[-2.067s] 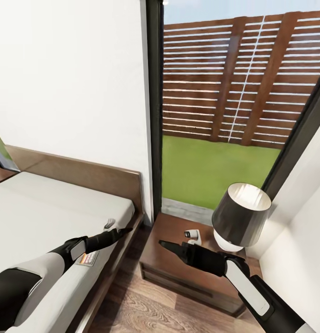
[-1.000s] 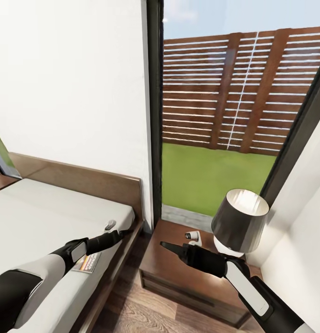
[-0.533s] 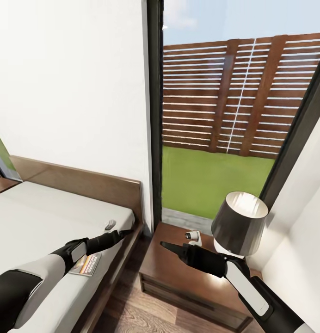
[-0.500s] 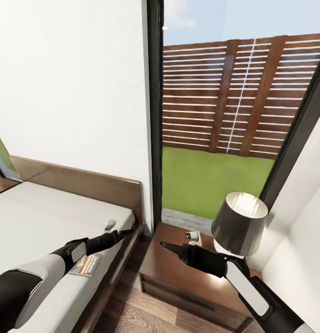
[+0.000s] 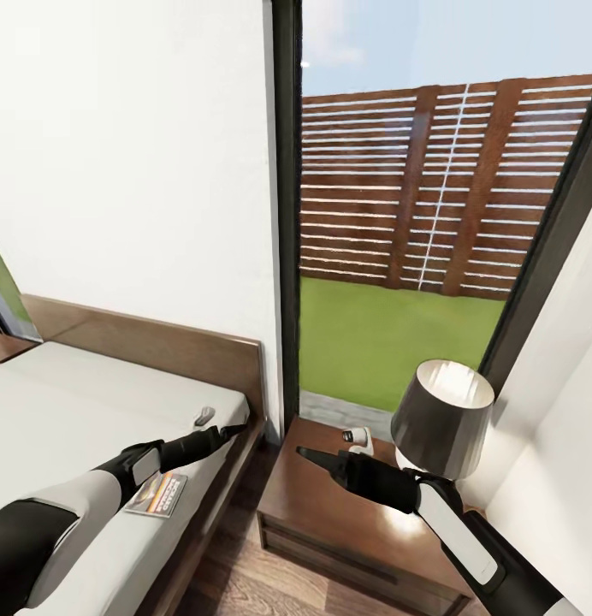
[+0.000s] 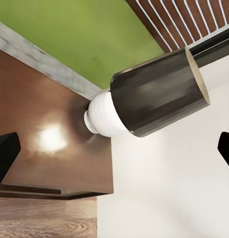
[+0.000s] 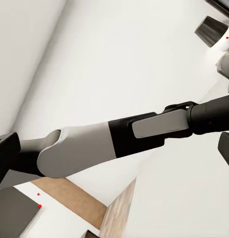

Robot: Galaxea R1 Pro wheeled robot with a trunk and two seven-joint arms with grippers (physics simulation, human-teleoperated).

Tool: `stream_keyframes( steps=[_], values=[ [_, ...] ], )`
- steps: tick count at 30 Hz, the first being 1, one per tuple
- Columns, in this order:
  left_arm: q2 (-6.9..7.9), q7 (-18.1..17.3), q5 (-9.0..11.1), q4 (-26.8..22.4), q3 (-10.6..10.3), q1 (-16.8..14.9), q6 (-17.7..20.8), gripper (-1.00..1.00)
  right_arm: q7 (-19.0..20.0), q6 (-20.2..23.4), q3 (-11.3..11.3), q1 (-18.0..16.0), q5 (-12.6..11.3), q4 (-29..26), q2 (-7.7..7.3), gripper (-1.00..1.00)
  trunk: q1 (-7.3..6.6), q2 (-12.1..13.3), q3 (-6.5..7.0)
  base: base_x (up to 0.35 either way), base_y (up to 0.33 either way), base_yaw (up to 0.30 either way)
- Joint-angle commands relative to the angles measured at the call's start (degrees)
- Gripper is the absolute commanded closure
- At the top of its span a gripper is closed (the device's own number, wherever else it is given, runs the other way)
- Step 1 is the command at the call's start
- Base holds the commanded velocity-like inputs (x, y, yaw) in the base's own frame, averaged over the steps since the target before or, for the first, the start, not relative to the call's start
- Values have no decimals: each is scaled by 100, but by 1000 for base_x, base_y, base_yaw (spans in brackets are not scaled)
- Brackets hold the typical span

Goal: In the bedroom, move the book from the bed onto either nightstand, and place the two sandals side by side next to the bed.

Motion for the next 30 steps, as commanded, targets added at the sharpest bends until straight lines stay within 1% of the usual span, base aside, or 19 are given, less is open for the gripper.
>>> stream_keyframes(
  steps=[1,5,9,15,30],
  values=[
    [1,-13,60,-1,-44,-4,53,-100,-9,42,10,-7,-58,0,-5,-100,3,-9,-1,0,0,0],
    [-11,-9,60,-1,-48,-4,53,-100,-9,41,9,-7,-58,0,-8,-100,3,-9,36,0,0,0],
    [-74,5,57,-1,-45,-4,53,-100,-9,40,8,-7,-58,0,-12,-100,3,-9,74,0,0,0],
    [-119,16,57,-1,-44,-4,52,-100,-9,40,8,-7,-58,0,-13,-100,3,-9,129,0,0,0],
    [-140,21,55,-1,-40,-4,53,-100,-9,40,7,-7,-58,0,-14,-100,3,-9,269,0,0,0]
  ],
)
